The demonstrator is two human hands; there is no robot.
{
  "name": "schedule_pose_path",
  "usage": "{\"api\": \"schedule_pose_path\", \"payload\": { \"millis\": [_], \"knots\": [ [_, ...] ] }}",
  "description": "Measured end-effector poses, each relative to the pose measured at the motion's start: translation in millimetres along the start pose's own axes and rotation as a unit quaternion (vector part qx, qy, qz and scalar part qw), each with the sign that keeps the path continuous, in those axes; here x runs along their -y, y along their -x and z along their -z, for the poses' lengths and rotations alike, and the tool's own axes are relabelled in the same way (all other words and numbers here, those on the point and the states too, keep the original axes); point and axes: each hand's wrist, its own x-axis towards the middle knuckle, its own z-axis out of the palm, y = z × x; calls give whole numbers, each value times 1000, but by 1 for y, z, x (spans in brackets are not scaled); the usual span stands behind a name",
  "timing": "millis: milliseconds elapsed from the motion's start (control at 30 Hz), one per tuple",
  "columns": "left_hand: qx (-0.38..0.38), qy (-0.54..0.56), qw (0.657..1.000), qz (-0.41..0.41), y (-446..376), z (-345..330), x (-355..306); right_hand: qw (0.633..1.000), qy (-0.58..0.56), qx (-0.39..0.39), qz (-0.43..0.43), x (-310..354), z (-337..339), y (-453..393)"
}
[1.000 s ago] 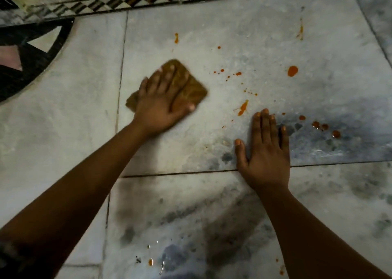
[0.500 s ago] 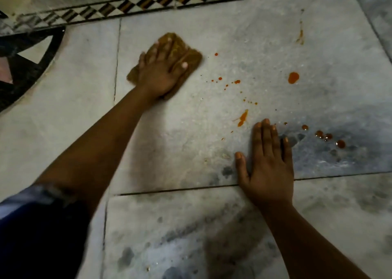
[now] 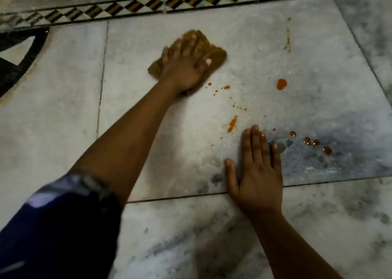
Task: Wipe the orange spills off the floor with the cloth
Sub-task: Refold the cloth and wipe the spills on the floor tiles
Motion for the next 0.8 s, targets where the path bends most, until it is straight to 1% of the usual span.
{"api": "schedule_pose_path", "payload": {
  "millis": [33, 100, 200, 233, 267, 300, 367, 400, 433, 467, 500, 567, 633, 700, 800],
  "knots": [
    [-9, -20, 1000, -11, 8, -5, 10, 1000, -2, -2, 2, 0, 0, 0],
    [-21, -27, 999, 18, 19, -4, 28, 1000, -4, -6, 3, 0, 0, -1],
    [-19, 49, 988, 145, 5, 20, 22, 1000, -7, -6, 3, 0, -2, 0],
    [-15, 70, 983, 170, -4, 27, 10, 1000, -7, -6, 3, 0, -2, 0],
    [-5, 73, 983, 166, -10, 30, -2, 1000, -6, -4, 4, 0, -2, 0],
    [6, 52, 990, 133, -12, 29, -13, 1000, -5, -3, 4, 1, -2, 0],
    [14, 4, 999, 31, -4, 12, -26, 1000, -6, -4, 4, 1, -1, -1],
    [13, -15, 1000, -6, 9, 1, -25, 1000, -7, -4, 3, 1, -1, 0],
    [11, -30, 999, -27, 25, -8, -19, 1000, -10, -5, 2, 1, -1, 0],
    [-3, -38, 999, -30, 42, -16, -9, 1000, -13, -7, 1, 0, 0, 0],
    [-22, -43, 999, -15, 59, -17, 3, 1000, -16, -10, 1, 0, 0, 0],
    [-45, -59, 996, 51, 71, -10, 27, 1000, -17, -14, -1, 1, 0, 0],
    [-42, -69, 991, 105, 54, 0, 38, 1000, -18, -16, -1, 0, -2, 1],
    [-34, -60, 992, 109, 26, 7, 29, 1000, -23, -16, 0, -1, -3, 0],
    [-4, -6, 997, 79, 10, 3, 5, 999, -24, -22, 1, 1, -4, 1]
  ]
}}
